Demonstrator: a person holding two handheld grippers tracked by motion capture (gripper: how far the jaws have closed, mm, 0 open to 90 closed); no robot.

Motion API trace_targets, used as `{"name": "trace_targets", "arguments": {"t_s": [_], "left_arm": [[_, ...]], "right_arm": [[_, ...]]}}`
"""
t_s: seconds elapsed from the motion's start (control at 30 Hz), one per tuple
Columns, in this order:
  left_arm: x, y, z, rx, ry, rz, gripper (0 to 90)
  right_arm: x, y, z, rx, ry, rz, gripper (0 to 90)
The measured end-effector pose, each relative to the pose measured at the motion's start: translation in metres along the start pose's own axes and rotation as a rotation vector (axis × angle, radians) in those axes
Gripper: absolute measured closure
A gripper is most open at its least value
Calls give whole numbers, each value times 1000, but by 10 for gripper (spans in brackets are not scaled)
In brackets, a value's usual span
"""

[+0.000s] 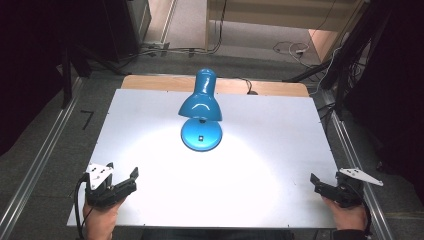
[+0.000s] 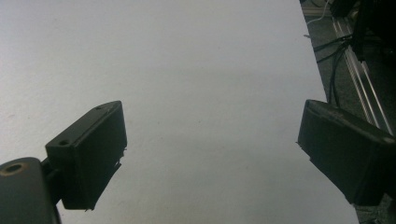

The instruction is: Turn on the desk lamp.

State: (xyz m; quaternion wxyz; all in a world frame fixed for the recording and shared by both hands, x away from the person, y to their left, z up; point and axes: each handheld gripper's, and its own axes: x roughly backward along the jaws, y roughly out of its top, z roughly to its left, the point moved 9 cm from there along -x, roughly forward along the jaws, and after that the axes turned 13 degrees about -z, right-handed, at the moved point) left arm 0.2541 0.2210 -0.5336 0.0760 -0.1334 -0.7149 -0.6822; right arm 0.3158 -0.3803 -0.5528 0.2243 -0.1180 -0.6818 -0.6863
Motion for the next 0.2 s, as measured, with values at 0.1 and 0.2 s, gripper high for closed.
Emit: {"name": "trace_targets", "arguments": {"t_s": [0.1,0.2], "left_arm": [[0,-4,9,21,30,12,172],[-5,-7,19,40,61,23,165]], "right_arm": [[0,0,-1,3,-2,-1,66],[0,0,-1,6,1,-4,66]]}}
